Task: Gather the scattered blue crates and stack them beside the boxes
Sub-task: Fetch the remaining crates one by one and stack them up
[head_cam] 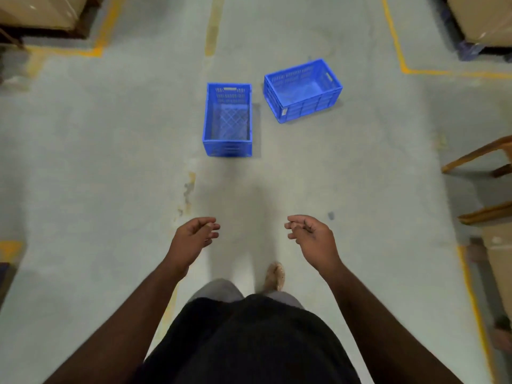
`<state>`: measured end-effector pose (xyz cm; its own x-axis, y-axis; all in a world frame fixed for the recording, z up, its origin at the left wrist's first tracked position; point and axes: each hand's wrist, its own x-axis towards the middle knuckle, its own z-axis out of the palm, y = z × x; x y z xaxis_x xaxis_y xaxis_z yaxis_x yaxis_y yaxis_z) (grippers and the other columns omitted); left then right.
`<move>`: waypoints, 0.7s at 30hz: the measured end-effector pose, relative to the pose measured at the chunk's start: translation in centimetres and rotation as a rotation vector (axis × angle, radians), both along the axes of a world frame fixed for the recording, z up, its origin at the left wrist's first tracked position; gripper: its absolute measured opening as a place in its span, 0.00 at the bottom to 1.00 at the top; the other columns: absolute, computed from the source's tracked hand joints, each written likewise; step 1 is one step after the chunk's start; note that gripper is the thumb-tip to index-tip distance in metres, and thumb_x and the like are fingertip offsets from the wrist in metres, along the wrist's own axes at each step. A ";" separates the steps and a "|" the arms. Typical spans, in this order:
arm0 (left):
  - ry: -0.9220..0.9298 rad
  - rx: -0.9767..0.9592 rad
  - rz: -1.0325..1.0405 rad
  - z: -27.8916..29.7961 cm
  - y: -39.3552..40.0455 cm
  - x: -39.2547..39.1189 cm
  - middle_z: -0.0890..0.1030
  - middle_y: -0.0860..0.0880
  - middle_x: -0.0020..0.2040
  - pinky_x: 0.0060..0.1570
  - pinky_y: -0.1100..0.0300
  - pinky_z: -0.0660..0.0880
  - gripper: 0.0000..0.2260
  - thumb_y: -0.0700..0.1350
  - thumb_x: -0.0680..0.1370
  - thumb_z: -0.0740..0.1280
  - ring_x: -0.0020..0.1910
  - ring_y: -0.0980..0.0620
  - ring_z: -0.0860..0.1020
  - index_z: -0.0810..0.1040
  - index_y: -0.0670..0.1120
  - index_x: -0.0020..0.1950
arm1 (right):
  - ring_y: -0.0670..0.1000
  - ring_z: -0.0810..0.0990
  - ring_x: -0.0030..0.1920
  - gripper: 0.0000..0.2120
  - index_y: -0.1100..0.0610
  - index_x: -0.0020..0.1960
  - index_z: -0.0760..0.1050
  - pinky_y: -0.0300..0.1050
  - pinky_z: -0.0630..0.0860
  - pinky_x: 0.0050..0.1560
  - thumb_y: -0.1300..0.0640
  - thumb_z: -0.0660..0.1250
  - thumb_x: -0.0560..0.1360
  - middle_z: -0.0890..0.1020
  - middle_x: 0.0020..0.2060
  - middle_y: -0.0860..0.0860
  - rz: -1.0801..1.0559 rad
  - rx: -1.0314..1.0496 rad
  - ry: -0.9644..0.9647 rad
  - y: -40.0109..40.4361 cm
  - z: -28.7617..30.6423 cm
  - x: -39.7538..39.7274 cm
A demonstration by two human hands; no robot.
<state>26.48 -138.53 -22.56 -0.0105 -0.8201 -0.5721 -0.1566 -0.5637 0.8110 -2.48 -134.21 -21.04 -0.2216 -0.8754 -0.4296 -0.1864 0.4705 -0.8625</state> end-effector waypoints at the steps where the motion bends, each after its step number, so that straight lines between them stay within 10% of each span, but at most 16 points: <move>1: 0.004 0.008 0.028 0.3 -2.5 -0.9 0.86 0.48 0.53 0.59 0.50 0.79 0.09 0.43 0.82 0.65 0.53 0.46 0.85 0.81 0.46 0.61 | 0.51 0.86 0.45 0.12 0.51 0.56 0.83 0.40 0.78 0.48 0.63 0.64 0.80 0.87 0.47 0.46 0.032 0.006 0.013 -3.3 0.6 -1.1; 21: 0.112 0.169 0.433 -4.4 -58.4 -8.0 0.87 0.47 0.51 0.60 0.48 0.78 0.08 0.43 0.82 0.65 0.54 0.43 0.84 0.83 0.46 0.57 | 0.53 0.86 0.46 0.11 0.48 0.54 0.82 0.50 0.80 0.51 0.59 0.63 0.80 0.88 0.47 0.47 0.400 0.110 0.038 -68.9 -1.6 -2.9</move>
<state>18.49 -196.90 -26.96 0.2426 -0.6582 -0.7127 0.2048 -0.6833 0.7008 -5.38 -203.08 -22.68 0.1090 -0.8452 -0.5232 -0.4039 0.4432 -0.8002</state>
